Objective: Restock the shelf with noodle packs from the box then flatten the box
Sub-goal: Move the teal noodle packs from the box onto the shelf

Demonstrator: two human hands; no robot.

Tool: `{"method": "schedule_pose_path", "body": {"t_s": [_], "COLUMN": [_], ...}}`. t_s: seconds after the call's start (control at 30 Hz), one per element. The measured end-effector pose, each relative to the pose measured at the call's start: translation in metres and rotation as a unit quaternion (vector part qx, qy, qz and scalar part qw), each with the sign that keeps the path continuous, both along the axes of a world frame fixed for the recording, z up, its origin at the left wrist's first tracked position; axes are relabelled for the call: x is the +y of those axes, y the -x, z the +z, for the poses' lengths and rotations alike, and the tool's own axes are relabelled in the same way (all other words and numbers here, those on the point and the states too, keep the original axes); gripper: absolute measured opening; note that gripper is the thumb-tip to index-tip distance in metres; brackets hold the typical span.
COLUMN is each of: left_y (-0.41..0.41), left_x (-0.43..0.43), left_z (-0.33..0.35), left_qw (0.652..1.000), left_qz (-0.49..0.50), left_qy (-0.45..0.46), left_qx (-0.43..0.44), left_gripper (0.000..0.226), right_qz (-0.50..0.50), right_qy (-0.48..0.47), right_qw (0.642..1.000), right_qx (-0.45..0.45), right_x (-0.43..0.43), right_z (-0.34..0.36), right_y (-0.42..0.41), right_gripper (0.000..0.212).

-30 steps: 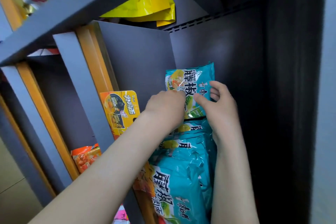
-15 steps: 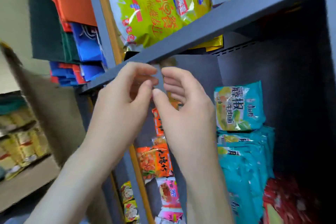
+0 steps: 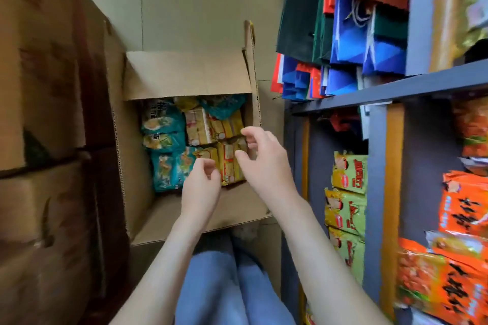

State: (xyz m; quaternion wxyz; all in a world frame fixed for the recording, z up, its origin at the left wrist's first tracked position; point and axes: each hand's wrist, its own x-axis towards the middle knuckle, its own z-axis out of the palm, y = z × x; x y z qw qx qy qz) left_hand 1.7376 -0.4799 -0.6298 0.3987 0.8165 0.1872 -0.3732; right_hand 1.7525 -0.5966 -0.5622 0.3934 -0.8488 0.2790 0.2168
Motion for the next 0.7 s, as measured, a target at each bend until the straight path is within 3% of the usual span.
{"method": "schedule_pose_path", "body": {"t_s": [0.33,0.47,0.7], "left_y": [0.006,0.010,0.008], "left_x": [0.074,0.090,0.079], "left_z": [-0.215,-0.265,-0.281], "left_qw": [0.967,0.966,0.967], "left_qz": [-0.103,-0.083,-0.022], "left_qy": [-0.194,-0.177,-0.202], "left_qx": [0.125,0.169,0.154], "left_gripper": [0.059,0.076,0.053], "right_qz": [0.009,0.007,-0.015], "right_qy": [-0.024,-0.022,-0.043], "right_qw": [0.995,0.994,0.994], "right_qx": [0.094,0.103,0.098], "right_x": [0.019,0.016,0.006], "right_z": [-0.176,-0.214,-0.207], "right_y": [0.024,0.032,0.049], "right_gripper": [0.038,0.035,0.030]}}
